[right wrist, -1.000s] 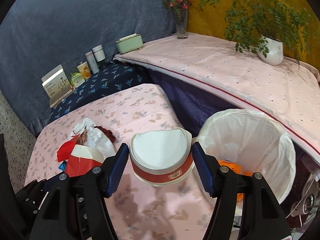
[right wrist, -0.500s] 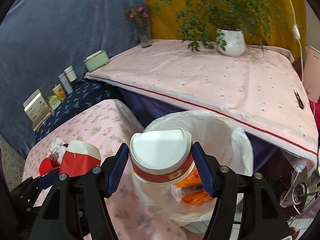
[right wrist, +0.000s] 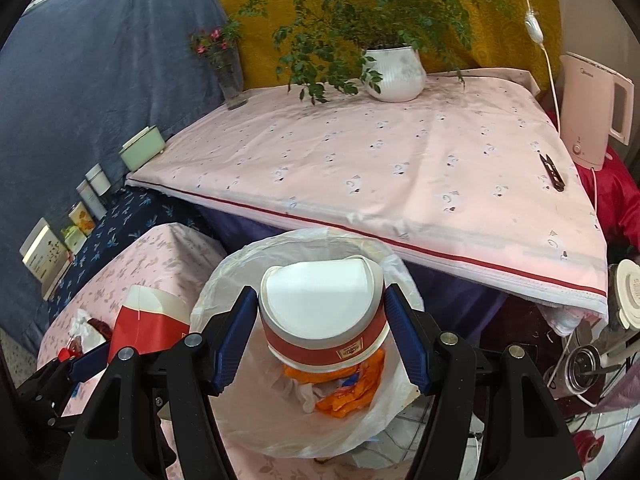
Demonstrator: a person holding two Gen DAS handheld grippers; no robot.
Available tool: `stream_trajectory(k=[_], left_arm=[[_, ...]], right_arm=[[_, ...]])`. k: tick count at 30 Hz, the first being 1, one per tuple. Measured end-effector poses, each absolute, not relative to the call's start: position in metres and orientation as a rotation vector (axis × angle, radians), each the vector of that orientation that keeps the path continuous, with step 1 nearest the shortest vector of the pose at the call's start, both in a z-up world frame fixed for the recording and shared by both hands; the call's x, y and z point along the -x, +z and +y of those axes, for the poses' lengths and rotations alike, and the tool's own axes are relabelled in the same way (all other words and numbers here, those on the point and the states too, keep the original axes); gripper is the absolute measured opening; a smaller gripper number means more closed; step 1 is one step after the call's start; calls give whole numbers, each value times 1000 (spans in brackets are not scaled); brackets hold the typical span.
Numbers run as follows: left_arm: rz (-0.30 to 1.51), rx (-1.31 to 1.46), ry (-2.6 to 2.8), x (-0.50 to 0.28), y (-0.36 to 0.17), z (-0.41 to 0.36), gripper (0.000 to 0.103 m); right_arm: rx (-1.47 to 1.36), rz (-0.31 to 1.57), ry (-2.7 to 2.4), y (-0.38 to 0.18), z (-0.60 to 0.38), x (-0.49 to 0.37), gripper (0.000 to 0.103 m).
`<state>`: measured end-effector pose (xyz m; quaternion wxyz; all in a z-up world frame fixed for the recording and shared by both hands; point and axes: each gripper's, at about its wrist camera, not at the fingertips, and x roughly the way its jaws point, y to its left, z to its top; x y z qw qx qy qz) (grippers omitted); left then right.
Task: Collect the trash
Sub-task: 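Carry both red cups with both tools over the white trash bin, then open both tools to drop the red cups into the bin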
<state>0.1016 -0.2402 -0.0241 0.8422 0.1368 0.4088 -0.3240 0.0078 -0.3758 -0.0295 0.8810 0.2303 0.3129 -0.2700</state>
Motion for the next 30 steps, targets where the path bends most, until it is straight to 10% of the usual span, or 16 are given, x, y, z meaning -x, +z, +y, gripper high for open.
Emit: stream_trajectory(k=[30], left_arm=[[898, -213, -585, -127, -31, -209, 87]], right_arm=[[-467, 674, -512, -33, -357, -32, 70]])
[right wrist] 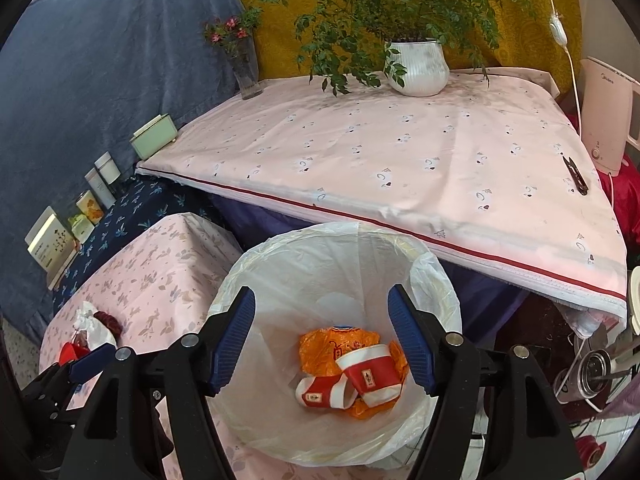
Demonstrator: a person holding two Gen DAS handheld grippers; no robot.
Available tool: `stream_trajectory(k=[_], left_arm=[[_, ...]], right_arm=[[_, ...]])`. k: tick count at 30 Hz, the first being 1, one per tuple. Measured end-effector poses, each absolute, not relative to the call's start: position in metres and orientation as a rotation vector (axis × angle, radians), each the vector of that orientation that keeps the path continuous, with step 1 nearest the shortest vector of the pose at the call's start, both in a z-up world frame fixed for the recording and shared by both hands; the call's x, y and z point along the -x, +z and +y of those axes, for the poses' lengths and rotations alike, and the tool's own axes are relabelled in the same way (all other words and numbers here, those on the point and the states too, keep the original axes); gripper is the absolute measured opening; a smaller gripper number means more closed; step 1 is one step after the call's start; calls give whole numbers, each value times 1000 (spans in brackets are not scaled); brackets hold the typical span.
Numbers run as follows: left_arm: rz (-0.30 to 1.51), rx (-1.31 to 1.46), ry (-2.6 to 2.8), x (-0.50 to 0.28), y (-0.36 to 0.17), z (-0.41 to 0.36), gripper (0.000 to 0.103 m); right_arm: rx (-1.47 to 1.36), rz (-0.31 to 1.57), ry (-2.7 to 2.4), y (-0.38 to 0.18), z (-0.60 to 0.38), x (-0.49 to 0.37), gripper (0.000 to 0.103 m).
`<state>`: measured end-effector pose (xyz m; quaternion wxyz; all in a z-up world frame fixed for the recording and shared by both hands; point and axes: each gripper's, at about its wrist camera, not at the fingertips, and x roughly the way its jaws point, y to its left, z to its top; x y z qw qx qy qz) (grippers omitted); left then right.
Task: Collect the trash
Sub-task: 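Open both tools to drop the red cups into the bin, then move both tools back over the table toward the blue cloth and white tissue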
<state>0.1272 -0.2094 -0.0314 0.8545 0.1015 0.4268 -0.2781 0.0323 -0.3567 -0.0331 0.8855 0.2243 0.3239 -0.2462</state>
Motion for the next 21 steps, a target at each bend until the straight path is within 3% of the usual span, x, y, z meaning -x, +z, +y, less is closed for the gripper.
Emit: stream_trajectory(k=[21], left_arm=[[855, -131, -424, -143, -26, -115, 89]], right_arm=[[-387, 706, -406, -25, -279, -57, 71]])
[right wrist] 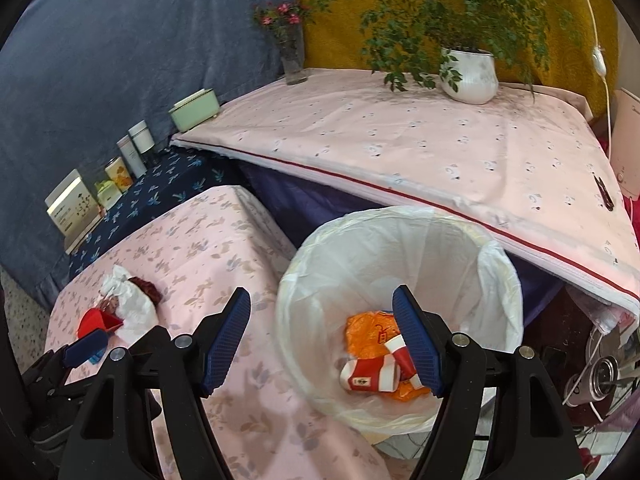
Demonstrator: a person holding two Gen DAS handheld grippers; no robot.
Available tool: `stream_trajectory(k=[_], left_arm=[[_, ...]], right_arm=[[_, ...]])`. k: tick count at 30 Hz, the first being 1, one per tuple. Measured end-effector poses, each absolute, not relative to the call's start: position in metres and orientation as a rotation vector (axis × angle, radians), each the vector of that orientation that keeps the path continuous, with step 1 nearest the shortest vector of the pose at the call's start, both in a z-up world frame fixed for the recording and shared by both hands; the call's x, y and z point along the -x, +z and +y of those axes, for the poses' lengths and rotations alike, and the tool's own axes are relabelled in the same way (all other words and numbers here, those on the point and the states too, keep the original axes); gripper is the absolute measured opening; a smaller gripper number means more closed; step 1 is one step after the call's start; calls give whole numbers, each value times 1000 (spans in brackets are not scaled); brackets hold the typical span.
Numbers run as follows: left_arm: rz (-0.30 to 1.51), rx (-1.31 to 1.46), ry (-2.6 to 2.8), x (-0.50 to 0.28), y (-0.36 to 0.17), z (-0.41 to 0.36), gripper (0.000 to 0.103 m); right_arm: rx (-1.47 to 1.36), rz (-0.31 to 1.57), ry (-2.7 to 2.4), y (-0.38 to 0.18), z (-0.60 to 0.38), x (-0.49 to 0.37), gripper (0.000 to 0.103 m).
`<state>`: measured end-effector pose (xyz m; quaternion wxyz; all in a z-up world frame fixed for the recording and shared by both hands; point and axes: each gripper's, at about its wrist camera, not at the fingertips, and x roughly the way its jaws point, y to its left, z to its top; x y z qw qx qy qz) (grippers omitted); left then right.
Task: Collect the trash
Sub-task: 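Move both tools back over the table toward the blue cloth and white tissue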
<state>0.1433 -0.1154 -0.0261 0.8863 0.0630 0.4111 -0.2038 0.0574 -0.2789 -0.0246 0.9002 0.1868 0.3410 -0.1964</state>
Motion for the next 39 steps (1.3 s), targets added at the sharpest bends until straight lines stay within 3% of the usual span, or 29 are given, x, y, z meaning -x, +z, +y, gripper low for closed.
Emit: stream_trajectory(k=[23, 39], left_arm=[[903, -34, -110, -188, -65, 48, 89], [985, 53, -91, -229, -99, 91, 88]], right_arm=[[-265, 802, -215, -44, -157, -122, 71], [-230, 896, -143, -83, -111, -190, 70]])
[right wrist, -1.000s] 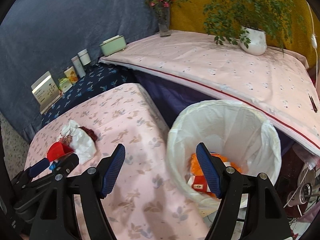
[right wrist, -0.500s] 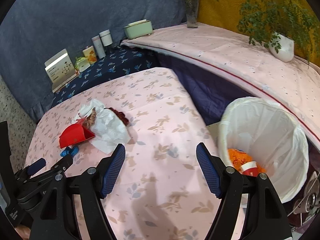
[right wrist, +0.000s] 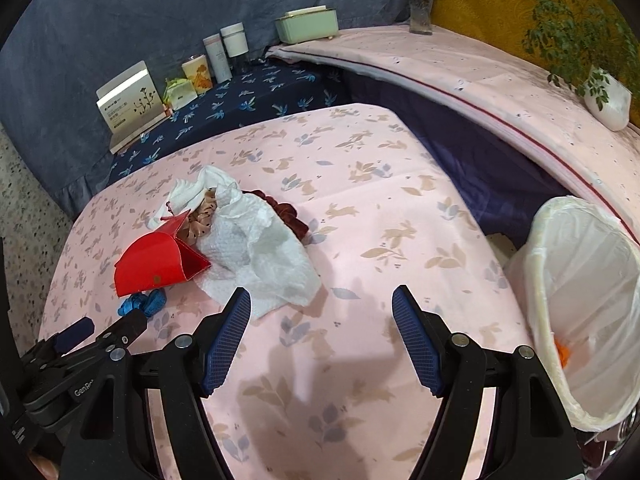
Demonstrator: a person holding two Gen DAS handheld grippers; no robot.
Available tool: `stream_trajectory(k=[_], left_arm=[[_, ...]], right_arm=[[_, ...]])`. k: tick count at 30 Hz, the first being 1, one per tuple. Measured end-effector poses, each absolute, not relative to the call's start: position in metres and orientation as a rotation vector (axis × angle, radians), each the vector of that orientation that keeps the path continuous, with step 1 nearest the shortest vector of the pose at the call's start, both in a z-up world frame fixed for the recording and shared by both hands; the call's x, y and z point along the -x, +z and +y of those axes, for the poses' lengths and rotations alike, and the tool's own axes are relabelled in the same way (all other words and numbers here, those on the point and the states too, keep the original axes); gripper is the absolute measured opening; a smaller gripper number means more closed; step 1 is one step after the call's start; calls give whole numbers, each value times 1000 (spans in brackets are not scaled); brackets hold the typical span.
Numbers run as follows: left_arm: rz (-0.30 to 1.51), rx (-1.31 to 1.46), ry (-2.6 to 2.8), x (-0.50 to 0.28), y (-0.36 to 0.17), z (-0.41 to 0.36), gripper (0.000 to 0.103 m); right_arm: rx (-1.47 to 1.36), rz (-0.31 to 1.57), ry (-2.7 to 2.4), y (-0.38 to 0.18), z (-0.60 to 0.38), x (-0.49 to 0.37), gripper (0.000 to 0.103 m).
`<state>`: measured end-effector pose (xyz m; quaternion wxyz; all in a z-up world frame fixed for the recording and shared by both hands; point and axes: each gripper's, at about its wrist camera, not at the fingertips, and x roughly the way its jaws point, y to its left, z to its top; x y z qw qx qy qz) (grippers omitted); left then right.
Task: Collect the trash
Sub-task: 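Move both tools back over the table toward the blue cloth and white tissue, then grasp the blue cloth with the left tool while the right tool grasps the white tissue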
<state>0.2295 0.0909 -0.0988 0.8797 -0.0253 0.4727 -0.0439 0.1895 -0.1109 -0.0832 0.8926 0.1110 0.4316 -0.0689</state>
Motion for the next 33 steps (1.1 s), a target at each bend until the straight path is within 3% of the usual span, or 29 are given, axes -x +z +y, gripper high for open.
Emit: stream_trajectory(k=[4, 11, 15, 18, 22, 27, 33], left_arm=[[1001, 75, -110, -239, -106, 94, 86], [1024, 84, -146, -248, -114, 93, 61], [1018, 75, -160, -248, -115, 91, 40], [1024, 77, -167, -246, -115, 91, 32], [1028, 82, -177, -240, -113, 89, 30], [1036, 92, -187, -226, -111, 84, 28], [1030, 97, -202, -204, -103, 77, 27]], right_arm=[[-221, 908, -130, -91, -103, -204, 70], [-222, 927, -121, -101, -98, -222, 64], [-227, 947, -106, -108, -95, -226, 46], [-232, 960, -103, -111, -94, -225, 34], [-254, 954, -95, -109, -97, -218, 19], [-261, 930, -82, -97, -99, -204, 9], [-272, 878, -72, -75, -105, -182, 6]])
